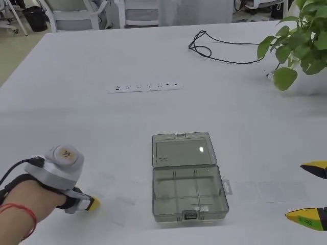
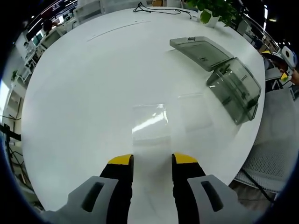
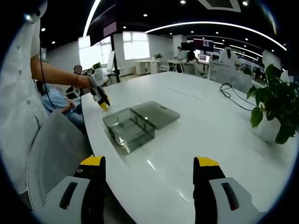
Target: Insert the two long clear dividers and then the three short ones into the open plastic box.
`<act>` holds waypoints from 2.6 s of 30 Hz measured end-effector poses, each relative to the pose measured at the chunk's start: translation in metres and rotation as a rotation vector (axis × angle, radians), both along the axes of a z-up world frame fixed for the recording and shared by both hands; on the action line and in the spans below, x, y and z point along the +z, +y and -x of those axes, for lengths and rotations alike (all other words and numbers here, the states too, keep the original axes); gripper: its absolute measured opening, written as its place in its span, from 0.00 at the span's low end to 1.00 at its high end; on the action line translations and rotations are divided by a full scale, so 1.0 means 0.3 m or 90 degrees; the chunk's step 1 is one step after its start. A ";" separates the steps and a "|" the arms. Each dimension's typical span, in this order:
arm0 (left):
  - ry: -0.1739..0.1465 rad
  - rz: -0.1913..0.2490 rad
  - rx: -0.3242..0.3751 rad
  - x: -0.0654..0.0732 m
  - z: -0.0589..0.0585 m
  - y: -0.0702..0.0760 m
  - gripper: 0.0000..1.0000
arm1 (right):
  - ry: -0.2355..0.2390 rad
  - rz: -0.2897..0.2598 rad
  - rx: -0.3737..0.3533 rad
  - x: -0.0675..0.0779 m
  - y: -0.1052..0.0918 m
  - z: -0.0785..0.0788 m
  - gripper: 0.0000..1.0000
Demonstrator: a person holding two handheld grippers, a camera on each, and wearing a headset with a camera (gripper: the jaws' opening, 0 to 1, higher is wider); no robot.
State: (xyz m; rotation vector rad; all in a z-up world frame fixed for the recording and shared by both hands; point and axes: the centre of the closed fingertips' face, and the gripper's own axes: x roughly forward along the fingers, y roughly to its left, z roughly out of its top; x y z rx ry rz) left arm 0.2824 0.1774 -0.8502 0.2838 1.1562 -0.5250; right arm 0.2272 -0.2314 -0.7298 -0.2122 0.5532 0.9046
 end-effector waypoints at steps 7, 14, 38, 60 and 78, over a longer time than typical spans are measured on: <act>-0.002 0.025 0.021 0.005 0.006 -0.001 0.30 | 0.000 0.000 0.005 0.001 0.012 0.003 0.77; -0.012 0.060 0.047 0.033 0.020 -0.010 0.30 | 0.003 -0.001 0.010 0.007 0.031 0.003 0.76; -0.096 0.274 0.114 0.264 0.016 -0.205 0.30 | 0.000 -0.068 -0.018 0.140 0.155 -0.057 0.62; -0.127 0.470 0.081 0.446 0.046 -0.530 0.30 | 0.036 -0.165 -0.063 0.267 0.404 -0.098 0.40; -0.132 0.506 0.002 0.498 0.102 -0.736 0.30 | 0.129 -0.208 -0.115 0.187 0.558 -0.099 0.21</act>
